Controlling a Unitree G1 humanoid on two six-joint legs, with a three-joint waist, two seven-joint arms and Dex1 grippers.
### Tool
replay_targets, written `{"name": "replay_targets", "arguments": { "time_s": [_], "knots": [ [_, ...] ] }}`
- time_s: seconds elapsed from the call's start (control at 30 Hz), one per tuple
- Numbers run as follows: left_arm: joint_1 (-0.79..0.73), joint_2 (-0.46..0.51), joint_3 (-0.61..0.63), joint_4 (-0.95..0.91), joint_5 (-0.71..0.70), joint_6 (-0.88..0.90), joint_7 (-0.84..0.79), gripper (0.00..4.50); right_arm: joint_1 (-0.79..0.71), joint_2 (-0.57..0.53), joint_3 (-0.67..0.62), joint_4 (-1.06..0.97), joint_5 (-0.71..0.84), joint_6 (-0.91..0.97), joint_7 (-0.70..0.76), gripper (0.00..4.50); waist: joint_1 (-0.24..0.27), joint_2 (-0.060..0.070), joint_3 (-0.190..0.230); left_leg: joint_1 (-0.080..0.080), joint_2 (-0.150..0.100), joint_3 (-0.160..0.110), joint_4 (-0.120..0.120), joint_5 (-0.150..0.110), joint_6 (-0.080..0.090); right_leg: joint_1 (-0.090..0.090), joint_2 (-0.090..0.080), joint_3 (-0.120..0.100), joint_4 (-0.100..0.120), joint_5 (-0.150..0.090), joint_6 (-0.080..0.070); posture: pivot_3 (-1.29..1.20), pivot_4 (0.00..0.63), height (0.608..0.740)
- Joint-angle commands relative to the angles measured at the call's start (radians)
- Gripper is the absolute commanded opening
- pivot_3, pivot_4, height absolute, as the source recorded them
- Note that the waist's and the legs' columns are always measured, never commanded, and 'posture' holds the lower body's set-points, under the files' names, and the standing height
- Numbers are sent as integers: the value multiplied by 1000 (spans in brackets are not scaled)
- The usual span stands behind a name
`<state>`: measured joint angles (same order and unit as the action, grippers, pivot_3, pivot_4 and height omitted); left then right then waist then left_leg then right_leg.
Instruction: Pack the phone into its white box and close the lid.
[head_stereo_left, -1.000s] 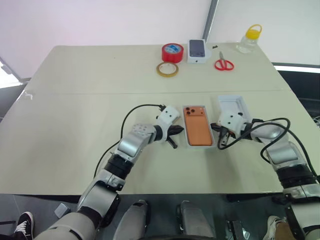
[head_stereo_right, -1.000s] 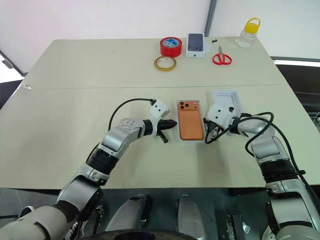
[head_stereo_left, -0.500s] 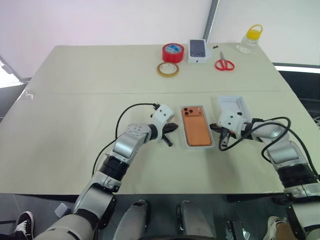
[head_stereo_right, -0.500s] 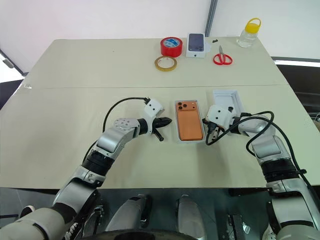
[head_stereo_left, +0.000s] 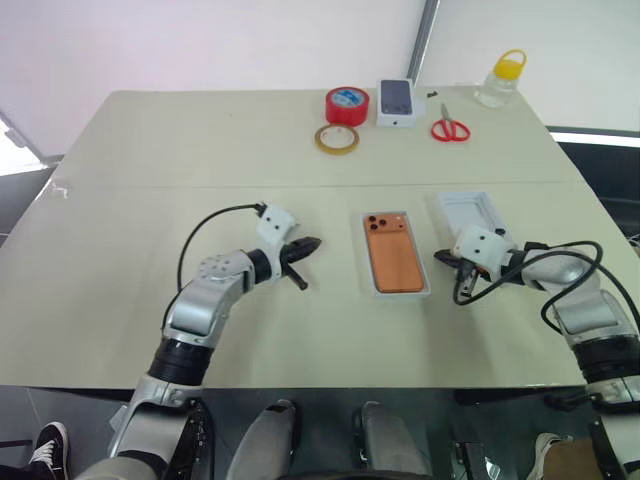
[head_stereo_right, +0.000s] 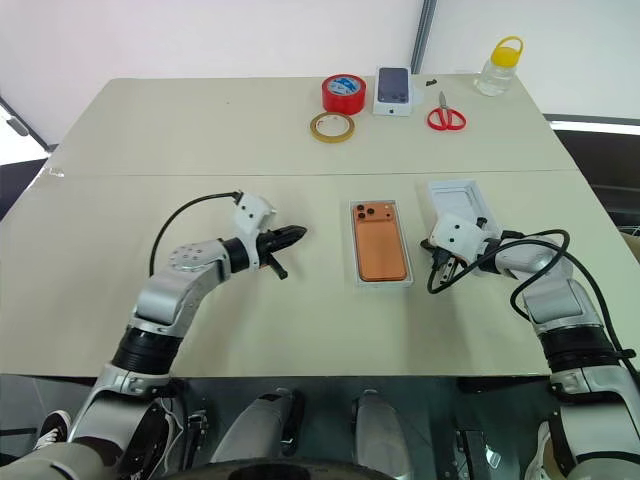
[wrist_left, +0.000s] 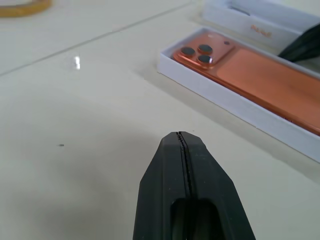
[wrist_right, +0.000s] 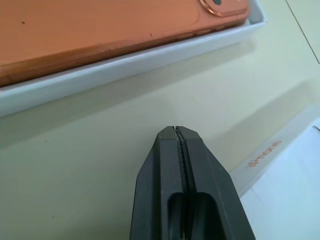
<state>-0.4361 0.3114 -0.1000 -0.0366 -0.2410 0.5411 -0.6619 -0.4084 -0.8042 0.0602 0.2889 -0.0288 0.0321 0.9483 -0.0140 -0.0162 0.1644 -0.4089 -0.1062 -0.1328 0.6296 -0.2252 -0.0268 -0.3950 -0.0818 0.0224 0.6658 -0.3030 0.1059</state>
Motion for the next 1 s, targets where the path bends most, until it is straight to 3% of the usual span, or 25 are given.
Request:
{"name": "replay_targets", "arguments": {
  "time_s": [0.03,0.17,0.3,0.37,0.7,1.0],
  "knots": [
    [8,32,54,-46,-45,11,-16,562,-31,27,-71,-106,141,166,35,0,-1,0,0,0,0,0,0,0,0,0,0,0,0,0,0,0,150,740],
    [22,86,84,-68,-77,-17,-68,2354,-79,50,-115,-145,199,270,-9,1326,1,0,0,0,0,0,0,0,0,0,0,0,0,0,0,0,150,740],
    [41,149,123,-56,-109,-57,-136,4466,-138,68,-137,-136,204,369,-96,3507,2,0,0,0,0,0,-1,0,0,0,0,0,0,0,0,0,150,740],
    [53,180,130,-44,-109,-110,-178,4500,-154,81,-133,-132,191,431,-148,4463,2,1,0,0,0,0,-1,0,0,0,0,0,0,0,0,0,150,740],
    [148,235,186,-46,-139,-368,-310,4500,-133,96,-117,-212,136,767,-354,4463,0,2,1,-1,0,0,-2,0,0,-2,-1,1,-1,0,-1,0,150,740],
    [151,277,176,-13,-151,-456,-407,4500,-312,10,21,-257,199,1211,-253,4463,-3,5,2,-1,1,0,-3,-4,6,-3,-1,1,0,1,-2,0,150,740]
  ]
}}
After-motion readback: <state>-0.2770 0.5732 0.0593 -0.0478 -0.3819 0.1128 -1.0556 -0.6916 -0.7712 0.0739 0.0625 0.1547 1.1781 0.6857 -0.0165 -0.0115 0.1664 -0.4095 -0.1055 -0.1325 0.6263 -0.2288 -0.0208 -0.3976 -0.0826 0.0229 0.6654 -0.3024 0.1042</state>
